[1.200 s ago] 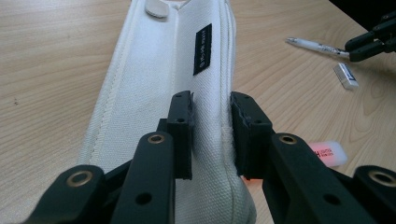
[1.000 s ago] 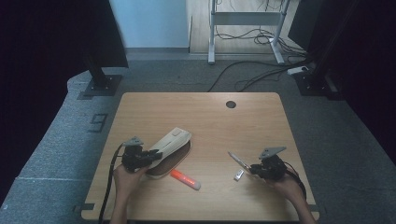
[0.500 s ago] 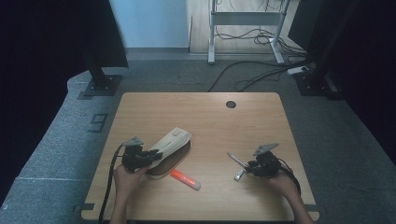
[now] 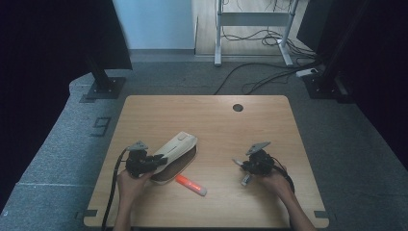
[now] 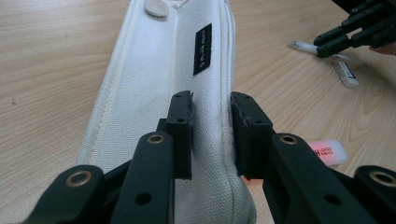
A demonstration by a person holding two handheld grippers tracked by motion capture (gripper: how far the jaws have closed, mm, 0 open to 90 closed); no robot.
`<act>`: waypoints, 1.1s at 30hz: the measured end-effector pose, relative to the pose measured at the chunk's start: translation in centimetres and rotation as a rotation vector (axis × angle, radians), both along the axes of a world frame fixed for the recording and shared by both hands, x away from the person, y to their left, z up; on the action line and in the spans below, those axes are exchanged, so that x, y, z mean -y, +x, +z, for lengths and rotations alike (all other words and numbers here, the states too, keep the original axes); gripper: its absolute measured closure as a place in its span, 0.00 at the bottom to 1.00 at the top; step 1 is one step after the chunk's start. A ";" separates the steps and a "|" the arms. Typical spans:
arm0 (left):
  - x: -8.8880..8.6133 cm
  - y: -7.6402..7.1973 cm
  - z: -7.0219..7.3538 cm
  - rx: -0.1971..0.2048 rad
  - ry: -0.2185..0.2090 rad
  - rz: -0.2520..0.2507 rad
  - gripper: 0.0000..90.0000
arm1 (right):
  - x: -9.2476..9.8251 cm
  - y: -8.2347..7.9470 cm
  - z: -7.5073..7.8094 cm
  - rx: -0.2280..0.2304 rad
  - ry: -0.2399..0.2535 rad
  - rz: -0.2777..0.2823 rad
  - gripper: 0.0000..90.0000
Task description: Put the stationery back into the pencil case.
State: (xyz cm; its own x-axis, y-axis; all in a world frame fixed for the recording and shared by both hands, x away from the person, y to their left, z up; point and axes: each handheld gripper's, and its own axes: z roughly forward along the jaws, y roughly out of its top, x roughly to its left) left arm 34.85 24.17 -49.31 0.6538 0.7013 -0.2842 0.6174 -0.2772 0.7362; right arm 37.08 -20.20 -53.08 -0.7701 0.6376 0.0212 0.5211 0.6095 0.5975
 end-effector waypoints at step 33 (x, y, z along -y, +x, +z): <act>0.7 -0.2 0.4 0.030 -0.028 0.009 0.84 | -5.6 1.2 3.5 0.033 0.049 0.119 0.87</act>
